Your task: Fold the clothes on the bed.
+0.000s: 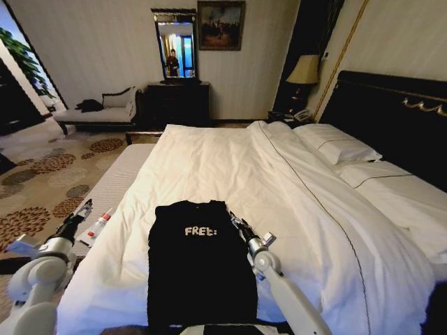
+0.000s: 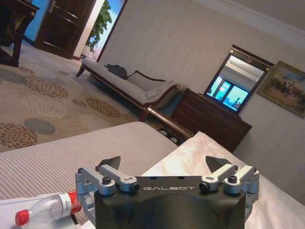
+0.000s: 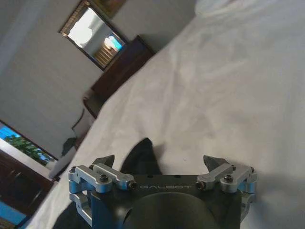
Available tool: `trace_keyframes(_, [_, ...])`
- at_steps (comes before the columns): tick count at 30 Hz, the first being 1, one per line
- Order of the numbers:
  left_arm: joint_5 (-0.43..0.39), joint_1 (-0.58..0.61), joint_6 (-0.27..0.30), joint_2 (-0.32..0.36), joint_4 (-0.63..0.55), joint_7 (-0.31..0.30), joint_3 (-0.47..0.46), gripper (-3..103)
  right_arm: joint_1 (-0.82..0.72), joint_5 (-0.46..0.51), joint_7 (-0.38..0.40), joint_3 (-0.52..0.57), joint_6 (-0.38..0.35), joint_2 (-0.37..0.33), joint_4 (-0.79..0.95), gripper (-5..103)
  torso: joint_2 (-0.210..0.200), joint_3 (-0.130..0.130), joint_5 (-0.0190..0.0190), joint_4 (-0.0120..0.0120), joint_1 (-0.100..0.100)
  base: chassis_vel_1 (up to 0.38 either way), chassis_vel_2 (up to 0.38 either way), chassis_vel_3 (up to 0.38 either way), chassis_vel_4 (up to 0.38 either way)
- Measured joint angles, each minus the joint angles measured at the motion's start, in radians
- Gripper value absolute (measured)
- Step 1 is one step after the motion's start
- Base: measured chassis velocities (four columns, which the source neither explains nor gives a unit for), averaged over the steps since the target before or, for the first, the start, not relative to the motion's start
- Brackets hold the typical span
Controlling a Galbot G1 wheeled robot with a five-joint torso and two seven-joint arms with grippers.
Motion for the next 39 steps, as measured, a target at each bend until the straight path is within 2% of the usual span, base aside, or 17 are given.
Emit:
trace_keyframes(6, [0.004, -0.002, -0.001, 0.001, 0.004, -0.002, 0.003, 100, -0.028, 0.070, 0.047, 0.006, -0.037, 0.007, 0.007, 100, 0.000, 0.000, 0.0000, 0.0000, 0.000, 0.000, 0.000, 0.000, 0.000])
trace_keyframes(13, [0.015, -0.004, -0.004, -0.004, 0.010, -0.003, 0.011, 100, -0.057, 0.098, 0.049, 0.005, -0.039, 0.014, 0.023, 100, 0.000, 0.000, -0.0001, -0.0003, 0.000, 0.000, 0.000, 0.000, 0.000])
trace_keyframes(14, [0.016, -0.004, -0.004, -0.005, 0.010, -0.003, 0.012, 100, -0.057, 0.101, 0.046, 0.004, -0.038, 0.016, 0.024, 103, 0.000, 0.000, 0.0000, -0.0003, 0.000, 0.000, 0.000, 0.000, 0.000])
trace_keyframes(16, [0.019, -0.005, -0.005, -0.006, 0.011, -0.003, 0.014, 100, -0.054, 0.108, 0.037, 0.003, -0.032, 0.019, 0.026, 100, 0.000, 0.000, 0.0000, -0.0003, 0.000, 0.000, 0.000, 0.000, 0.000])
trace_keyframes(19, [0.021, -0.006, -0.007, -0.006, 0.013, -0.003, 0.014, 100, -0.042, 0.117, 0.015, 0.003, -0.015, 0.023, 0.031, 85, 0.000, 0.000, 0.0000, 0.0001, 0.000, 0.000, 0.000, 0.000, 0.000])
trace_keyframes(21, [0.021, -0.005, -0.007, -0.006, 0.015, -0.002, 0.013, 100, -0.039, 0.121, 0.010, 0.003, -0.012, 0.023, 0.032, 85, 0.000, 0.000, -0.0001, 0.0000, 0.000, 0.000, 0.000, 0.000, 0.000])
trace_keyframes(24, [0.021, -0.006, -0.008, -0.004, 0.020, -0.002, 0.012, 100, -0.035, 0.120, 0.003, 0.005, -0.006, 0.025, 0.031, 69, 0.000, 0.000, 0.0000, 0.0000, 0.000, 0.000, 0.000, 0.000, 0.000])
trace_keyframes(25, [0.021, -0.006, -0.008, -0.004, 0.020, -0.002, 0.012, 100, -0.035, 0.120, 0.003, 0.005, -0.006, 0.025, 0.031, 69, 0.000, 0.000, 0.0000, 0.0000, 0.000, 0.000, 0.000, 0.000, 0.000])
trace_keyframes(28, [0.024, -0.009, -0.009, -0.004, 0.026, -0.001, 0.015, 100, -0.040, 0.109, -0.002, 0.007, -0.002, 0.026, 0.028, 52, 0.000, 0.000, 0.0000, 0.0000, 0.000, 0.000, 0.000, 0.000, 0.000])
trace_keyframes(30, [0.024, -0.010, -0.009, -0.005, 0.026, -0.001, 0.016, 100, -0.041, 0.105, -0.004, 0.008, -0.002, 0.026, 0.028, 52, 0.000, 0.000, 0.0000, 0.0000, 0.000, 0.000, 0.000, 0.000, 0.000])
trace_keyframes(33, [0.029, -0.014, -0.010, -0.007, 0.030, -0.001, 0.022, 100, -0.050, 0.076, -0.019, 0.011, 0.004, 0.025, 0.022, 37, 0.000, 0.000, 0.0000, -0.0001, 0.000, 0.000, 0.000, 0.000, 0.000])
trace_keyframes(34, [0.029, -0.014, -0.010, -0.007, 0.030, -0.001, 0.022, 100, -0.050, 0.076, -0.019, 0.011, 0.004, 0.025, 0.022, 37, 0.000, 0.000, 0.0000, -0.0001, 0.000, 0.000, 0.000, 0.000, 0.000])
trace_keyframes(35, [0.030, -0.015, -0.010, -0.007, 0.031, -0.001, 0.022, 100, -0.051, 0.073, -0.021, 0.012, 0.004, 0.025, 0.022, 31, 0.000, 0.000, 0.0000, -0.0001, 0.000, 0.000, 0.000, 0.000, 0.000])
trace_keyframes(36, [0.030, -0.015, -0.010, -0.007, 0.031, -0.001, 0.023, 100, -0.053, 0.071, -0.023, 0.013, 0.005, 0.024, 0.022, 31, 0.000, 0.000, 0.0000, -0.0001, 0.000, 0.000, 0.000, 0.000, 0.000])
trace_keyframes(38, [0.031, -0.016, -0.011, -0.007, 0.034, -0.001, 0.023, 100, -0.058, 0.064, -0.032, 0.018, 0.007, 0.022, 0.026, 20, 0.000, 0.000, 0.0000, -0.0001, 0.000, 0.000, 0.000, 0.000, 0.000])
trace_keyframes(39, [0.031, -0.016, -0.011, -0.007, 0.034, -0.001, 0.023, 100, -0.058, 0.064, -0.032, 0.018, 0.007, 0.022, 0.026, 20, 0.000, 0.000, 0.0000, -0.0001, 0.000, 0.000, 0.000, 0.000, 0.000])
